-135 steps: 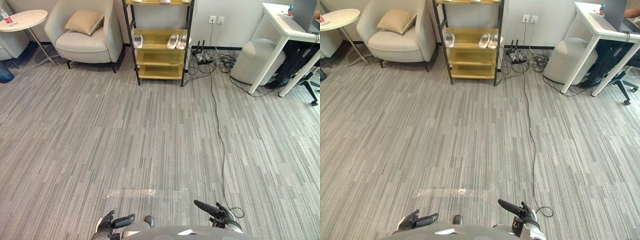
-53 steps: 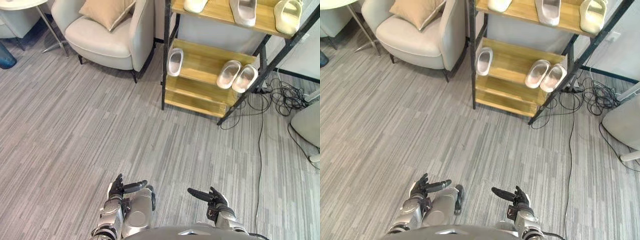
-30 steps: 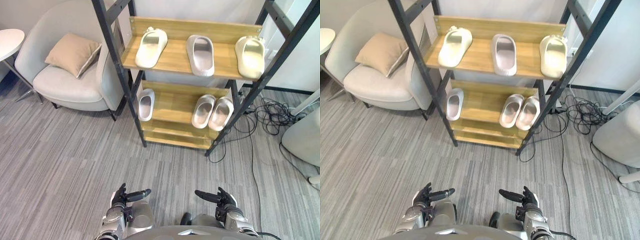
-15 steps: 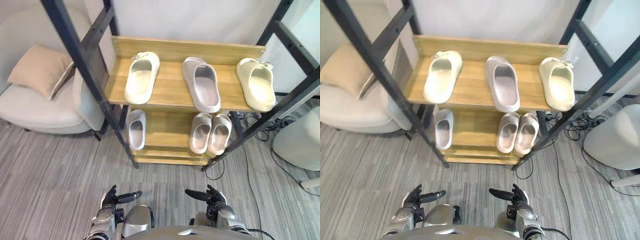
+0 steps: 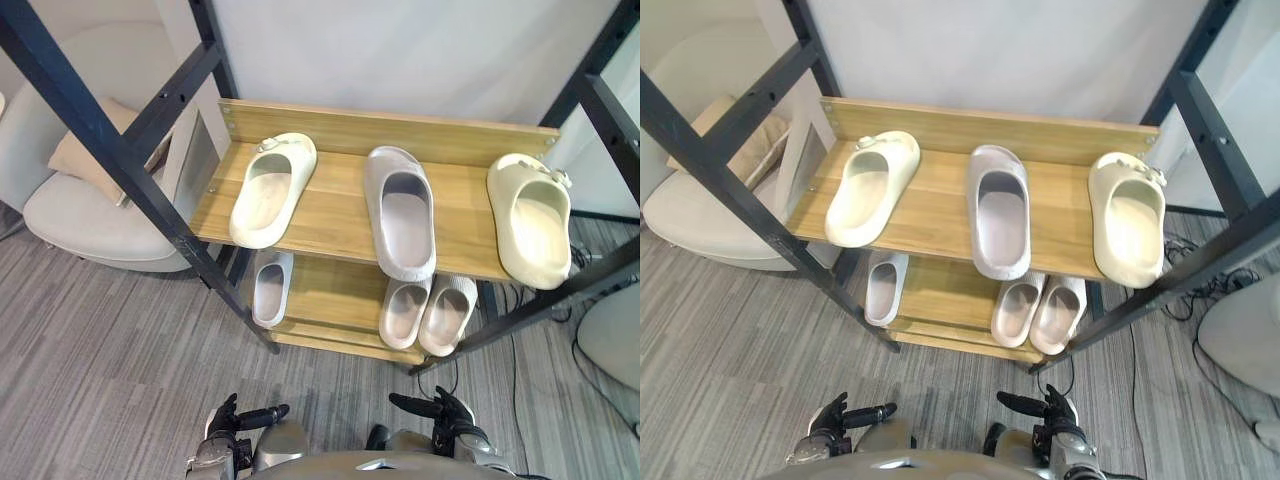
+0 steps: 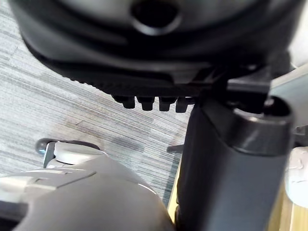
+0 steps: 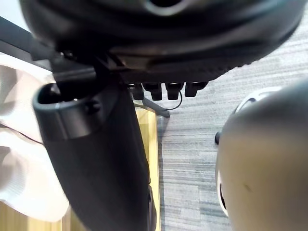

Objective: Organize the slippers on the shoe rack

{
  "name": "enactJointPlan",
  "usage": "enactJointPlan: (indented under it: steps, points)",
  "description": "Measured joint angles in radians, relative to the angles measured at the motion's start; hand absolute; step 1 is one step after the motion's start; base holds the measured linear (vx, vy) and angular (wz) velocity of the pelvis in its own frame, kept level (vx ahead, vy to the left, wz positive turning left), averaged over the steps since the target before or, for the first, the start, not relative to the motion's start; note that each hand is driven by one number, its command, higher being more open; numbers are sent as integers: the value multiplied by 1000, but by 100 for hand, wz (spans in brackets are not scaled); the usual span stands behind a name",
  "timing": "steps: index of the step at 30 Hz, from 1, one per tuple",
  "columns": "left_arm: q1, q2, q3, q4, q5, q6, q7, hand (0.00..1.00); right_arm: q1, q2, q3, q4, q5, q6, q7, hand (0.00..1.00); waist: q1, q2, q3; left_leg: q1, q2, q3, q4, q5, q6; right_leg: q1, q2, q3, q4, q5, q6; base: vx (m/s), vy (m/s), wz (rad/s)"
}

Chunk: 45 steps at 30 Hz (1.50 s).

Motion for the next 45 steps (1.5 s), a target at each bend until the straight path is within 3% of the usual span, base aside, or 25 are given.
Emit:
enactJointPlan:
  steps: [1, 3, 6, 9, 16, 24, 34, 45]
  points:
    - [-1, 0, 0, 0, 0, 0, 0, 100, -1, -1, 0, 0, 0, 0, -1, 100, -1, 3, 0, -1, -5, -1, -31, -12, 0, 3, -1, 0, -7, 3, 3, 38, 111, -6]
    - [-7, -15, -3, 1, 1, 0, 0, 100, -7, -14, -3, -7, 1, 0, 1, 100, -10, 27, 1, 19, -32, -16, -202, 22, 33, -2, 1, 9, -21, 17, 26, 28, 158, -6]
    - [-11, 8, -13, 2, 1, 1, 0, 100, -8, 8, 1, -23, 1, -2, 5, 100, -8, -5, 2, 25, -71, -1, -250, 50, 54, -6, -18, 34, -76, 46, 41, 56, 111, -8]
    - [-6, 9, -23, 5, 10, 4, 0, 100, 0, 8, 0, -24, 2, -2, 5, 100, -10, -5, 5, 73, -89, 14, -246, 50, 55, 42, -33, 69, -101, 53, 42, 9, 101, -14]
    - [-3, 12, -64, 17, 29, 4, -1, 100, 14, 4, 3, -56, 37, -7, 2, 100, -26, 10, -3, 121, -79, 26, -312, 58, 67, 49, -12, 112, -125, 73, 41, -38, -16, -15]
    - [12, 18, -65, 22, 30, 4, -2, 100, 45, -5, 59, -77, 38, -7, 13, 100, -27, 1, -24, 133, -83, 46, -354, 81, 72, 50, -8, 136, -172, 110, 38, -35, -11, -10]
    - [20, 34, -87, 22, 40, 2, -8, 100, 49, -43, 351, -190, 38, -4, 114, 100, -18, -20, -37, 126, -107, -15, -426, 145, 75, 49, -18, 83, -197, 124, 33, -35, -23, 17]
    - [15, 37, -86, 0, 41, -8, 0, 100, -47, -60, 842, -470, 143, 9, 271, 100, 28, -37, -37, 102, -123, -90, -448, 181, 78, 59, -18, 26, -226, 139, 26, -30, -9, 16]
